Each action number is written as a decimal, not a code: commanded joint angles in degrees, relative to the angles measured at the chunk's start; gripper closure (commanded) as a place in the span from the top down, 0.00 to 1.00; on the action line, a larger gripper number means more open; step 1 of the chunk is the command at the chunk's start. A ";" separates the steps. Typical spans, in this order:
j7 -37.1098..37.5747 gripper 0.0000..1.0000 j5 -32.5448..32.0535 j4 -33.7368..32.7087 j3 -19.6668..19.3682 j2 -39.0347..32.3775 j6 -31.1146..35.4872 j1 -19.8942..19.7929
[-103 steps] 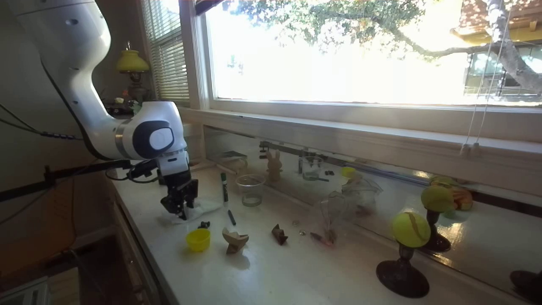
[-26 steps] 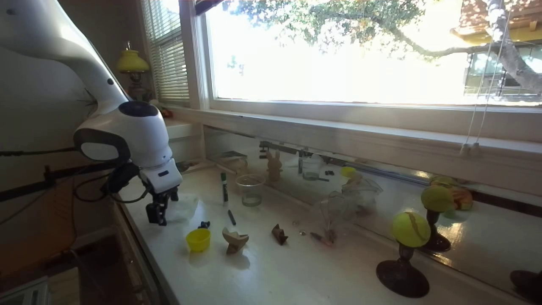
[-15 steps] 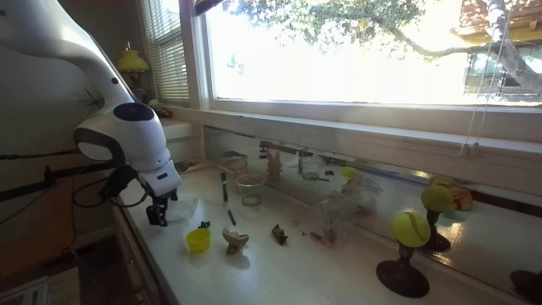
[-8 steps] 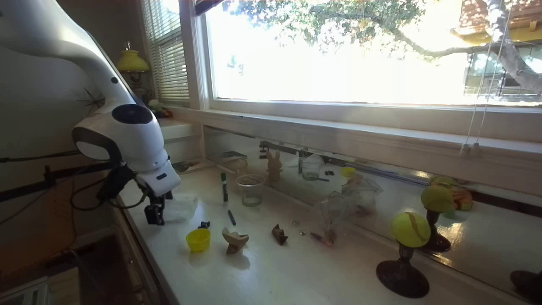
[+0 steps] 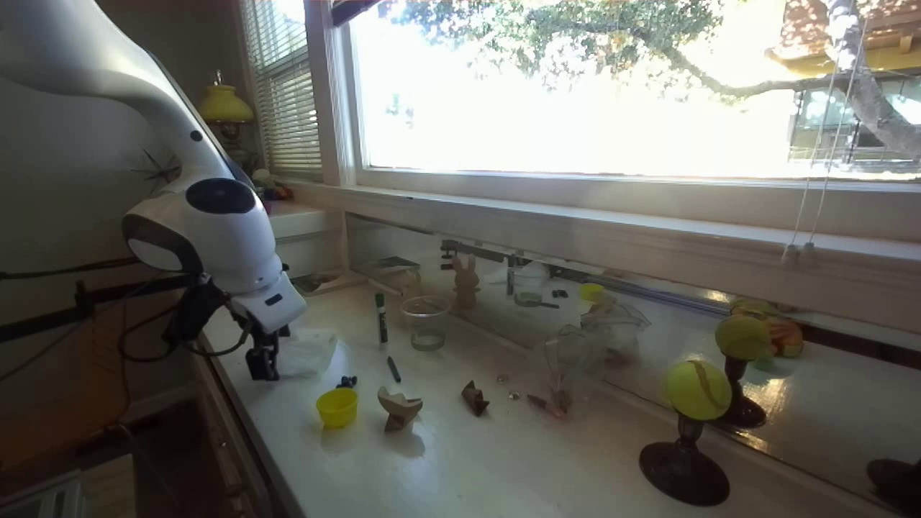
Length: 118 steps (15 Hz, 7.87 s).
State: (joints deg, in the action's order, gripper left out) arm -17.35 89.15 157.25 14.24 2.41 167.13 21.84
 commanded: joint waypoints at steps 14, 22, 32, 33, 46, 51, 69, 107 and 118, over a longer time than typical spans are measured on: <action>-8.84 0.53 5.68 -3.92 -0.12 -5.07 -0.04 -0.11; -5.18 0.01 1.67 -3.28 0.19 -5.00 1.49 0.32; 16.90 0.00 -26.30 0.99 2.90 -7.40 9.49 3.00; 20.16 0.00 -30.79 2.08 2.21 -7.49 10.44 3.67; 53.31 0.00 -87.41 -1.77 -30.75 -7.31 1.40 21.23; 71.20 0.06 -110.68 -10.04 -37.83 -0.53 -19.75 29.09; 70.06 1.00 -100.84 -26.81 6.30 13.63 -56.53 0.23; 112.08 1.00 -96.74 -9.34 4.84 4.17 -31.19 -5.91; 111.76 1.00 -97.66 -0.31 3.55 2.60 -10.08 -8.53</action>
State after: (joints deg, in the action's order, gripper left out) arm 93.25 -6.60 155.07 17.66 5.30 152.20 14.13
